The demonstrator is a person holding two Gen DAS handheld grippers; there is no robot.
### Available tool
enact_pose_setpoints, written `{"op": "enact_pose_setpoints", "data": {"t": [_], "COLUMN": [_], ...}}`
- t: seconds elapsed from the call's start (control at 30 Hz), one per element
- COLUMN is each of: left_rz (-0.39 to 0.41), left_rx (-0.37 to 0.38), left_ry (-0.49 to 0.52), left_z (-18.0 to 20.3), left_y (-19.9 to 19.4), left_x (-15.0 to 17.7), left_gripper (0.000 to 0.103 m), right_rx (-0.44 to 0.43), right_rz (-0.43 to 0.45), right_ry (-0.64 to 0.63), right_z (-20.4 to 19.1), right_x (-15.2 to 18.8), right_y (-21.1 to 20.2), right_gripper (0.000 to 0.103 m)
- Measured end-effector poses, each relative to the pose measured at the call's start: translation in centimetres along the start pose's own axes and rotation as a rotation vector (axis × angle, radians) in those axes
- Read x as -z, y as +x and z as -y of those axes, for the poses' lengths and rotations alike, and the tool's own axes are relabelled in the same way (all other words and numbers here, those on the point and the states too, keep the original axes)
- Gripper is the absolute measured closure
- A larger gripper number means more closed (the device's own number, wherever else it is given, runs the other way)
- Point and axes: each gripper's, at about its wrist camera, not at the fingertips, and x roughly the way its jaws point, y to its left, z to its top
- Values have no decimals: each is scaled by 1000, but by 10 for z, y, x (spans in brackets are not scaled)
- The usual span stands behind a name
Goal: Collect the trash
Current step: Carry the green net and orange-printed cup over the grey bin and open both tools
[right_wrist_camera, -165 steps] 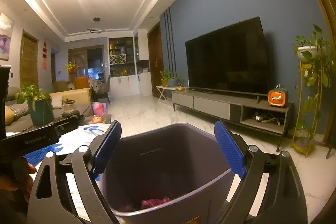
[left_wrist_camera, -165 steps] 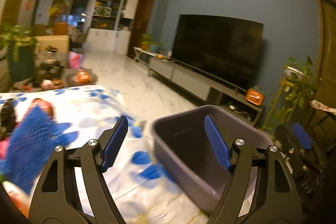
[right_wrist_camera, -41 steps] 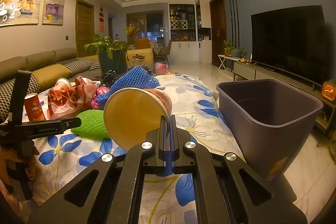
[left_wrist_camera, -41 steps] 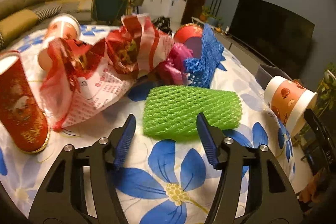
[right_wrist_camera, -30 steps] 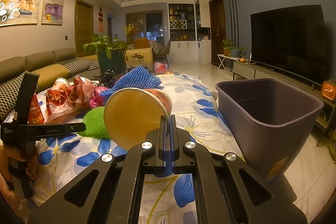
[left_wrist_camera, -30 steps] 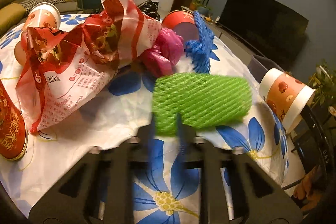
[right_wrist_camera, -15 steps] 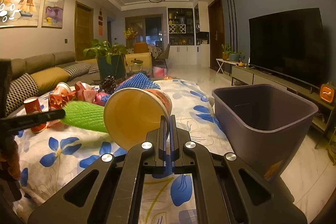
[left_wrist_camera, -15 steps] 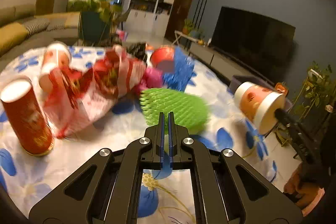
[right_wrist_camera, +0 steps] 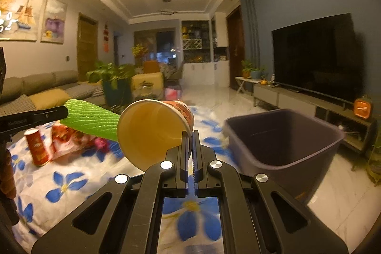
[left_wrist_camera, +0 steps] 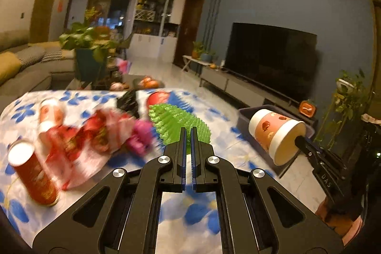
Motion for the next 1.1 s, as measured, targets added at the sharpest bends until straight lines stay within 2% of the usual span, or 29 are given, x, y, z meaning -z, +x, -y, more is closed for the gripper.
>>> {"op": "enact_pose_setpoints", "data": {"t": [0.23, 0.4, 0.67, 1.1], "left_rz": [38, 36, -9, -73], "left_rx": [129, 195, 295, 320], "left_ry": [77, 108, 103, 90], "left_z": [63, 102, 148, 167], "left_y": [47, 90, 150, 194], "left_x": [-38, -50, -44, -29], "left_gripper": [101, 101, 101, 101], "right_rx": [190, 323, 388, 411], "right_rz": [90, 130, 117, 74], "right_ry": [30, 68, 87, 112], "right_z": [47, 85, 111, 126], "right_x": [-26, -40, -35, -25], "right_y": [-3, 0, 15, 35], "right_gripper": [99, 99, 99, 99]}}
